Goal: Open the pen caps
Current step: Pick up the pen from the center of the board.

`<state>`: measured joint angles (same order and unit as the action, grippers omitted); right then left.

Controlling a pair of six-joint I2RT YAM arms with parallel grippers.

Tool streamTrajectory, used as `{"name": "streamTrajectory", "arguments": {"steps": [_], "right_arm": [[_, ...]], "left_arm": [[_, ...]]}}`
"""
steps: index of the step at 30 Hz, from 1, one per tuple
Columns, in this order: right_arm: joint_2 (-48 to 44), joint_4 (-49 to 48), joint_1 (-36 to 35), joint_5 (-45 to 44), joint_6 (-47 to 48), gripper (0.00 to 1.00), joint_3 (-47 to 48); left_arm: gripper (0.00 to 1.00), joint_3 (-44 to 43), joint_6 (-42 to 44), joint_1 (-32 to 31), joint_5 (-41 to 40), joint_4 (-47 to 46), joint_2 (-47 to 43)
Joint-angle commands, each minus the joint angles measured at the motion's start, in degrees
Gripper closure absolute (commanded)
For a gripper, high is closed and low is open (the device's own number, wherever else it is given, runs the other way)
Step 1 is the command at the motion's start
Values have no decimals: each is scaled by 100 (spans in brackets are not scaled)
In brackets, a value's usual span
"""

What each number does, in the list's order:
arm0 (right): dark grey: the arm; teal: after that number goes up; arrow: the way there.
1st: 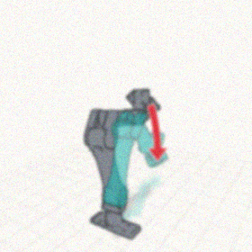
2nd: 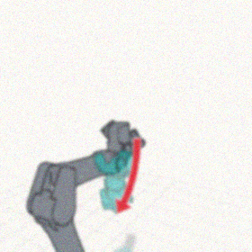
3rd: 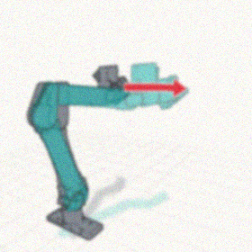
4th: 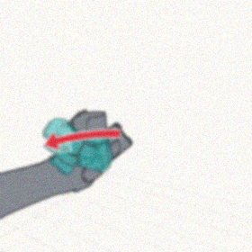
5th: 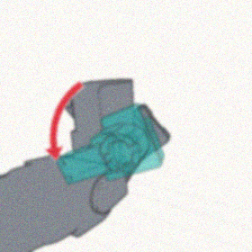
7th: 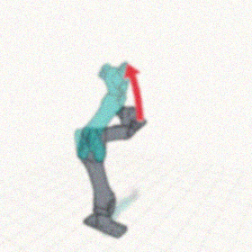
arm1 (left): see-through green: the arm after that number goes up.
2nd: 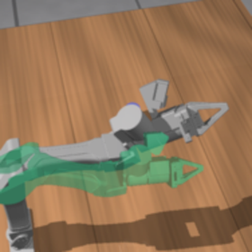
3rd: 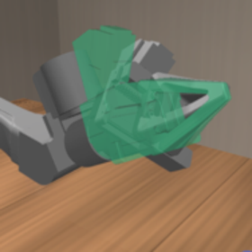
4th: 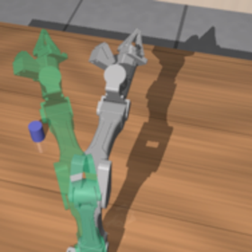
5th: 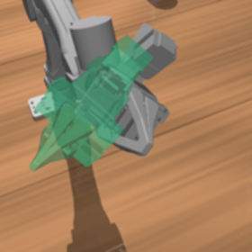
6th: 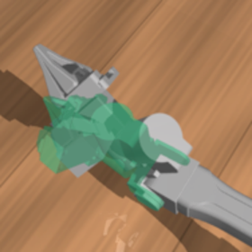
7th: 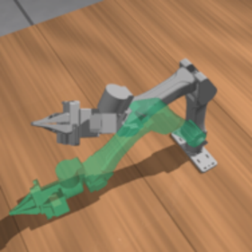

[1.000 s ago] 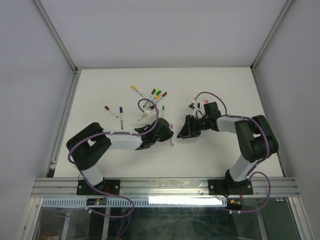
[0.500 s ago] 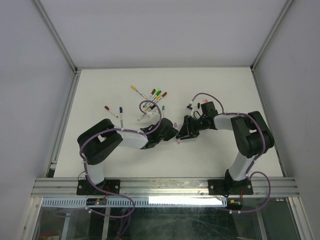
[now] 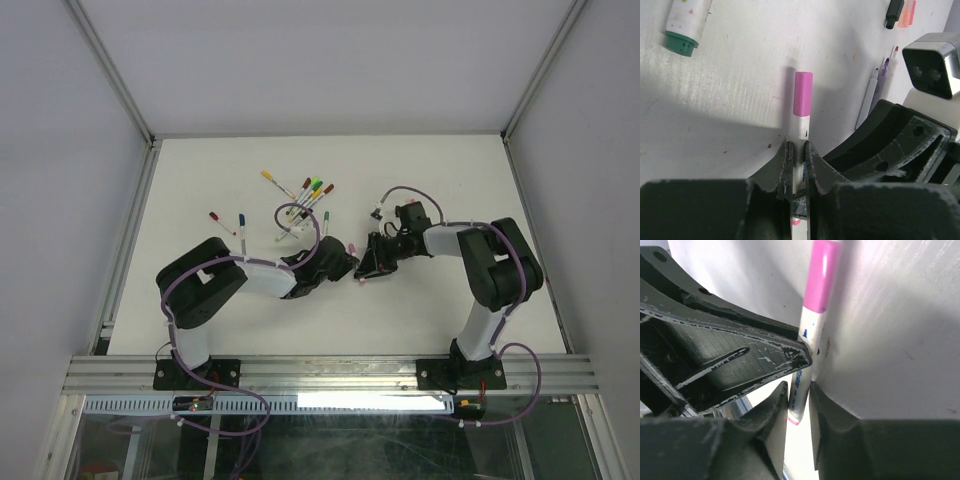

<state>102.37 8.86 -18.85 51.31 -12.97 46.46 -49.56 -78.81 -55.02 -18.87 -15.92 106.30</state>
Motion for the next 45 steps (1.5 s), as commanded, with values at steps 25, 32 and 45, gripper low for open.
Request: {"name": "streamTrajectory", "arguments": {"steps": [25, 32, 45], "right_arm": [[-703, 1647, 198, 315, 1657, 100, 1044], [-1211, 2527, 377, 847, 2860, 100, 1255], [-1418, 3356, 568, 1571, 3875, 100, 1449]], "left_arm": [[1, 2796, 3099, 17, 378, -3137, -3631], [1, 4053, 3460, 16, 812, -5592, -4014], [1, 4282, 3679, 16, 1310, -7291, -3497]]}}
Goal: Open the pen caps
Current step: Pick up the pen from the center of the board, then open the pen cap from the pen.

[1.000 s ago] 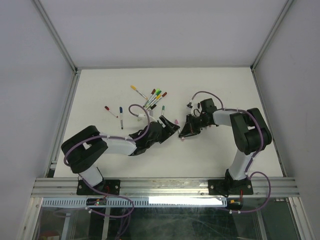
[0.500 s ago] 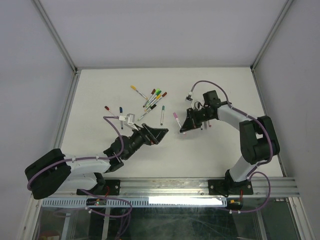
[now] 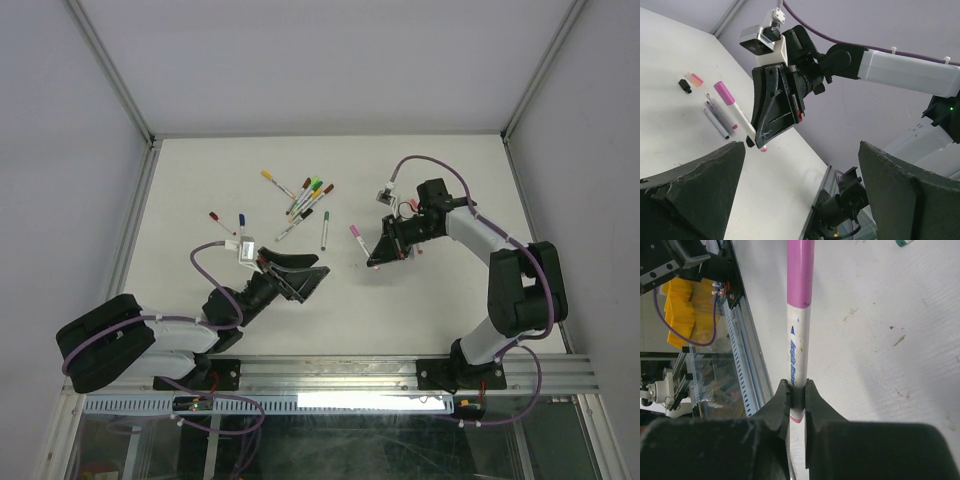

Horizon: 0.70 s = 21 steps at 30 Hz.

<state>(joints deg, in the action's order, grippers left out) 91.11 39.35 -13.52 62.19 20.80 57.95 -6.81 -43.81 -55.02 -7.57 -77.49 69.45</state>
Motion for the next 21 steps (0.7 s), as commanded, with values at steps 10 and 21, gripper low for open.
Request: {"name": "streamTrajectory", "arguments": {"steps": [10, 21], "right_arm": [[-422, 800, 34, 1196, 1208, 100, 361], [-467, 1267, 4, 1535, 1757, 100, 419]], "left_arm": [[1, -581, -155, 118, 247, -1688, 1063], [17, -1451, -698, 369, 59, -2223, 2563]]}}
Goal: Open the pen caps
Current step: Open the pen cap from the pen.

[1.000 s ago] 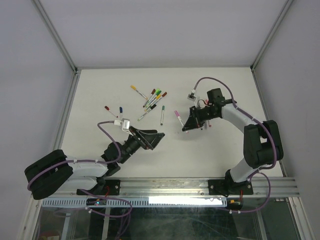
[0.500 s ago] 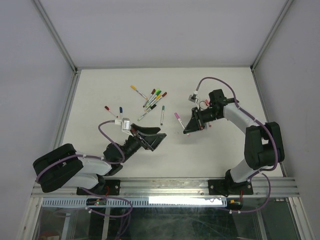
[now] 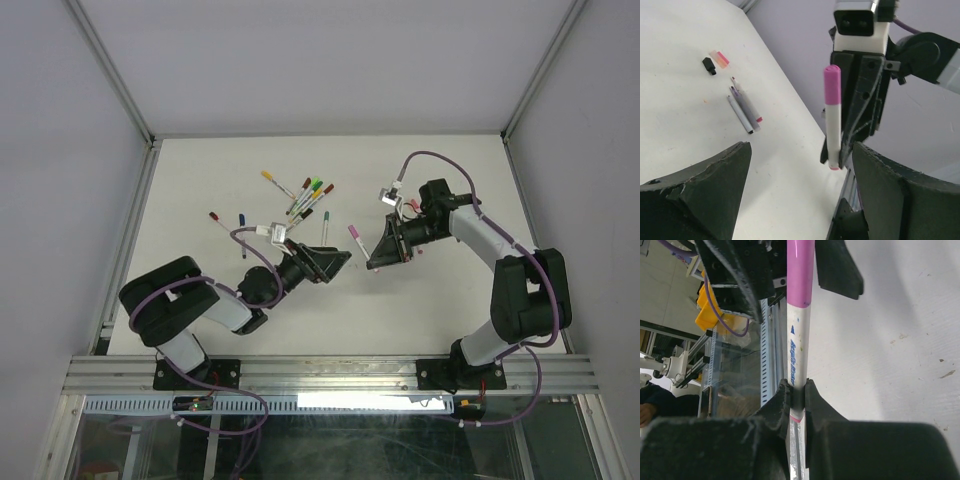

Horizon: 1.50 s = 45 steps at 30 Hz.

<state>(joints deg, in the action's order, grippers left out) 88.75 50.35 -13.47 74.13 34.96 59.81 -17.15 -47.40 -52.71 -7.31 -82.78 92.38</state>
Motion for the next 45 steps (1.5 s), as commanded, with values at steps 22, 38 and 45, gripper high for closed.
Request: {"name": "streamTrajectory", "arguments": {"steps": [22, 38, 45], "right_arm": [[-40, 252, -261, 175, 443, 100, 267], [-870, -2538, -235, 194, -2065, 52, -730], [-1072, -3419, -282, -312, -2829, 55, -1119]], "left_arm": [[67, -1206, -723, 505, 1076, -1694, 655], [100, -1269, -424, 481, 1523, -1697, 865], [100, -1350, -421, 446, 1483, -1691, 833]]}}
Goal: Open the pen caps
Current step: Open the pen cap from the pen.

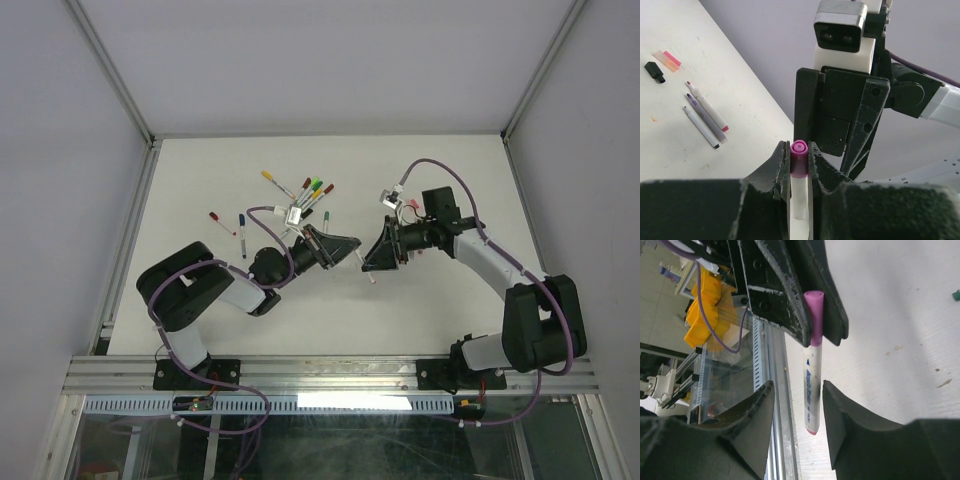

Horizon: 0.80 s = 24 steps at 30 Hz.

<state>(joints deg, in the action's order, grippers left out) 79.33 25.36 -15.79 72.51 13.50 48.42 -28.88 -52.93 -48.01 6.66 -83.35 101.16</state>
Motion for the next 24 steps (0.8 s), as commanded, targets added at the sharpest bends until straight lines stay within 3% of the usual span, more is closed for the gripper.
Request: {"name": "streamTrajectory", "arguments": {"steps": [1, 4, 12, 24], "right_arm": [[-100, -921, -80, -187, -690, 56, 26], [-54, -941, -203, -281, -690, 62, 27], [52, -789, -353, -307, -592, 98, 119], [363, -87, -407, -368, -177, 100, 422]], "left_arm": [[100, -184, 133, -30, 92, -1634, -52], [100, -211, 129, -45, 84, -1634, -62], [100, -156, 297, -33, -210, -1639, -168], [100, 12, 182, 852, -404, -1639, -812]]}}
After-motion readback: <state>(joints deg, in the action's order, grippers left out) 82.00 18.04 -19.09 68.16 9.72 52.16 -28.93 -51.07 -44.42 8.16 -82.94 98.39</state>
